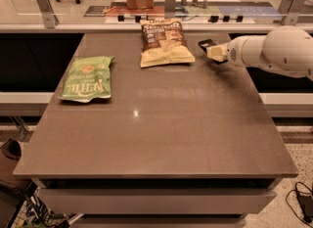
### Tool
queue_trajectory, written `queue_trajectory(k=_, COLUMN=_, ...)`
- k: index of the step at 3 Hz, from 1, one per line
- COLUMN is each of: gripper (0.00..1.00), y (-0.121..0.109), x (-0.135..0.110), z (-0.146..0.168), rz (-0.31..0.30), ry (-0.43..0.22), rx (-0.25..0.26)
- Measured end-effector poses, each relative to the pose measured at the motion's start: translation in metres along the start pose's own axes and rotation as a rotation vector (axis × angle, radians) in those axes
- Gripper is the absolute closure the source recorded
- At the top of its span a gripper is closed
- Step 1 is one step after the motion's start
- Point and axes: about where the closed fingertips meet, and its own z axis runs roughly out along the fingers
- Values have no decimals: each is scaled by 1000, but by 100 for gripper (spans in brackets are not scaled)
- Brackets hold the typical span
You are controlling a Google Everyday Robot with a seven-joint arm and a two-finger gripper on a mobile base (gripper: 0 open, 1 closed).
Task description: Move rxbar chocolate near brown chip bag
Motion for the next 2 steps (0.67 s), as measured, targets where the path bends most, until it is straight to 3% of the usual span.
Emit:
queue_trajectory(k=1, gripper=13, y=2, x=0, z=1, rz=-1, ry=1, rx=-3)
queue_trajectory(k=2, gripper=0, y=3, x=0, z=3, rz=-1, ry=1, rx=-6)
